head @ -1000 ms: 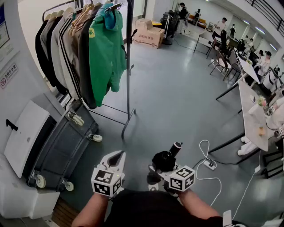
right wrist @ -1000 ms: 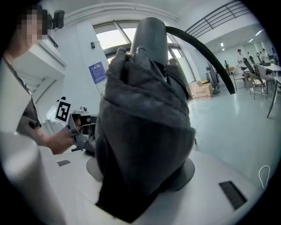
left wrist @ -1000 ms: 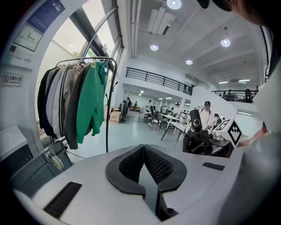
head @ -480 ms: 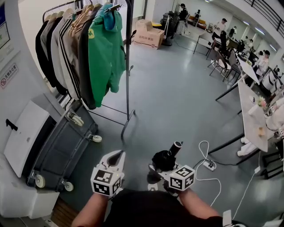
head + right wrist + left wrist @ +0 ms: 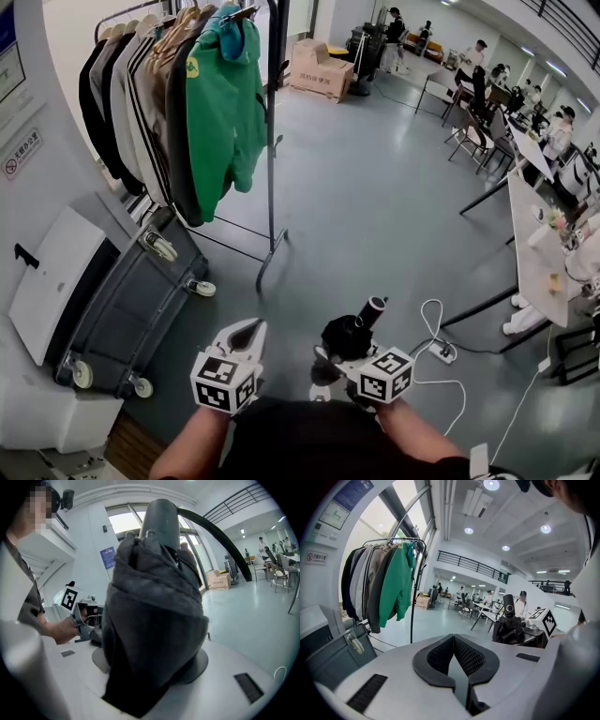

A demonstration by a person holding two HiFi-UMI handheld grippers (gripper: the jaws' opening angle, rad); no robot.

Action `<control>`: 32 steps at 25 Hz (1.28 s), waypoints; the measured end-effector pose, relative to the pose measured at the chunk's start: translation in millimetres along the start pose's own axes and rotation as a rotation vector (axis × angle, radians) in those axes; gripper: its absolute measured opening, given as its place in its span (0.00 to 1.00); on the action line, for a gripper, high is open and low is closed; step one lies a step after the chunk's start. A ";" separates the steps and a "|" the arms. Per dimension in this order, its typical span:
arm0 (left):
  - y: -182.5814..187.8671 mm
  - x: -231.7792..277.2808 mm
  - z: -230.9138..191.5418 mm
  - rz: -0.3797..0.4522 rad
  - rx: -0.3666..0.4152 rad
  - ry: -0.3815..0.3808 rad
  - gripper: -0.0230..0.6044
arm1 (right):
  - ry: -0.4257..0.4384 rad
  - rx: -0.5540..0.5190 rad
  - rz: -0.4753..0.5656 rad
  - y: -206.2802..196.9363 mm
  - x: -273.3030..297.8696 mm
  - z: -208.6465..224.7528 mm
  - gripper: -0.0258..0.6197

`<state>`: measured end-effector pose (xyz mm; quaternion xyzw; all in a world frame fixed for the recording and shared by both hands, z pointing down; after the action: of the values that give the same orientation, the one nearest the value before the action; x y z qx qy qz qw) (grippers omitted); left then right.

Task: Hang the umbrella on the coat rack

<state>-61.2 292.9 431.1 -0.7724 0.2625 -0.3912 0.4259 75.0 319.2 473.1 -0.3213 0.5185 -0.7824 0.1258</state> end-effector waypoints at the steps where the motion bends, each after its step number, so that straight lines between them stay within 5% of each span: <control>1: -1.9 1.9 3.5 -0.003 -0.007 0.001 0.06 | 0.004 0.003 -0.003 -0.8 -2.1 2.5 0.39; 20: -17.7 67.5 76.7 0.008 -0.054 0.102 0.06 | 0.086 -0.032 -0.085 -28.2 -53.2 90.4 0.39; 32: -6.8 91.7 79.1 -0.022 -0.040 0.150 0.06 | 0.100 0.011 -0.084 -24.1 -49.9 129.1 0.39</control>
<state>55.9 264.4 445.7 -0.7522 0.2929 -0.4473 0.3852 198.2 261.7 509.1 -0.3028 0.5057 -0.8049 0.0687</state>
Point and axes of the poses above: the fingertips, and each gripper's own axes: x forward along the fingers, z to its right, y out of its top, the point moved 1 cm from there along -x, backward along the fingers, and after that the axes turned 8 degrees about -x, right-handed, at the moved point
